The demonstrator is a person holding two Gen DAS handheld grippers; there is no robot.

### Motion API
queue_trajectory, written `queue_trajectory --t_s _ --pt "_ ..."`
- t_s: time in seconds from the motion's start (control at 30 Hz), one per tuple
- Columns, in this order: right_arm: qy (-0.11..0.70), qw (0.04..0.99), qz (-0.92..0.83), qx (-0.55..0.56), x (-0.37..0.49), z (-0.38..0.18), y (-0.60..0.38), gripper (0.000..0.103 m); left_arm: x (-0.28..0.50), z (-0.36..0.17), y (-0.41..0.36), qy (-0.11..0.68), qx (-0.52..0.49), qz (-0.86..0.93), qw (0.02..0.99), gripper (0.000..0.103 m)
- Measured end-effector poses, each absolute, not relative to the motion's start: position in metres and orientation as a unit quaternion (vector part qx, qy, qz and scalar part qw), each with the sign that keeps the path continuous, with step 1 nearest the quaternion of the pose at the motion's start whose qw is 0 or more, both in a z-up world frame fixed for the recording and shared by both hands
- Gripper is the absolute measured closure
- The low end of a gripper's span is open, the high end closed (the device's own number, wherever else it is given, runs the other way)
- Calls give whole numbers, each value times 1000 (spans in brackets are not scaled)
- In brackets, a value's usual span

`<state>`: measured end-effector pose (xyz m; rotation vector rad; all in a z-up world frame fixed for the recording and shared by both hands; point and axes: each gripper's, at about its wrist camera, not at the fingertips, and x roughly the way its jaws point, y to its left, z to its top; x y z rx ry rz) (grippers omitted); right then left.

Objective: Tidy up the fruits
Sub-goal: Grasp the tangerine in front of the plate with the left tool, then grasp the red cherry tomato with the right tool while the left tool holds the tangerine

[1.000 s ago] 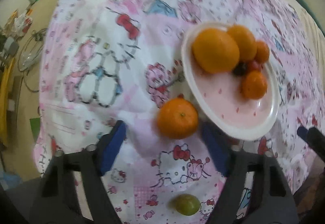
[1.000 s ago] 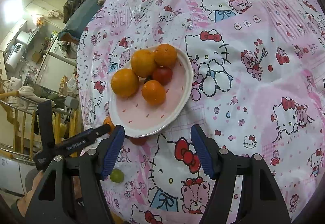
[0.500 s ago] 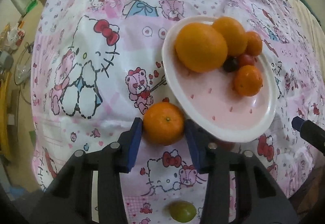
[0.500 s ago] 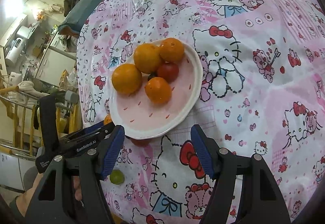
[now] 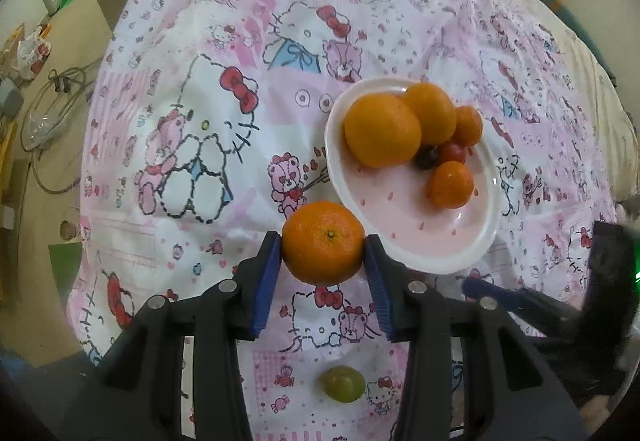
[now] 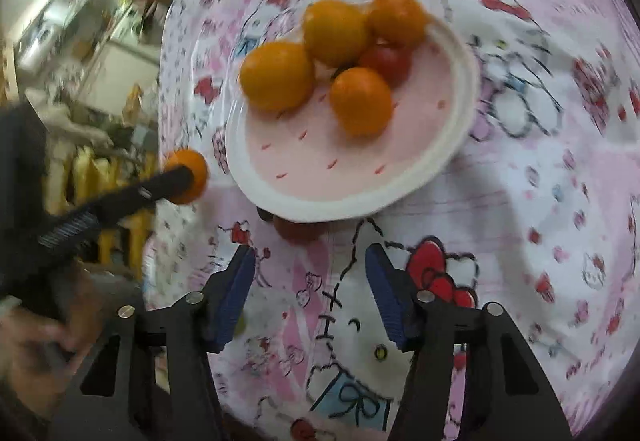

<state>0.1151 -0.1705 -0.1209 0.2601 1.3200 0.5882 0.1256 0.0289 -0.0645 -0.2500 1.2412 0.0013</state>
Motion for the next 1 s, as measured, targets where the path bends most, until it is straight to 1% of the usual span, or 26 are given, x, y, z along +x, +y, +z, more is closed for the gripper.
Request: queue_trajectory --t_s 0.03,0.13,0.23,0.33,0.4,0.43,0.5,0.53,1.0 --pt "600 745 272 106 114 -124 -164 45 125 -62 30 578 -116 2 808 65" --pt "595 749 280 83 114 -129 -151 51 123 -57 33 574 -118 1 811 65" --pt "584 759 282 50 115 -132 -138 51 122 -55 37 571 -123 1 812 65" --pt "580 761 289 41 117 -135 -131 52 123 -55 41 571 -131 0 810 65" --pt "574 768 285 27 117 -135 -126 57 123 -54 42 570 -131 2 811 65" --pt "571 770 283 21 117 -136 -125 63 124 -54 42 570 -132 3 811 65" --pt "570 772 279 14 117 -137 -125 67 125 -55 42 571 -133 3 810 65" --pt "570 773 278 13 116 -136 -127 71 125 -55 42 571 -134 4 810 65" --pt "583 754 299 43 83 -118 -153 72 129 -61 31 576 -117 10 809 65"
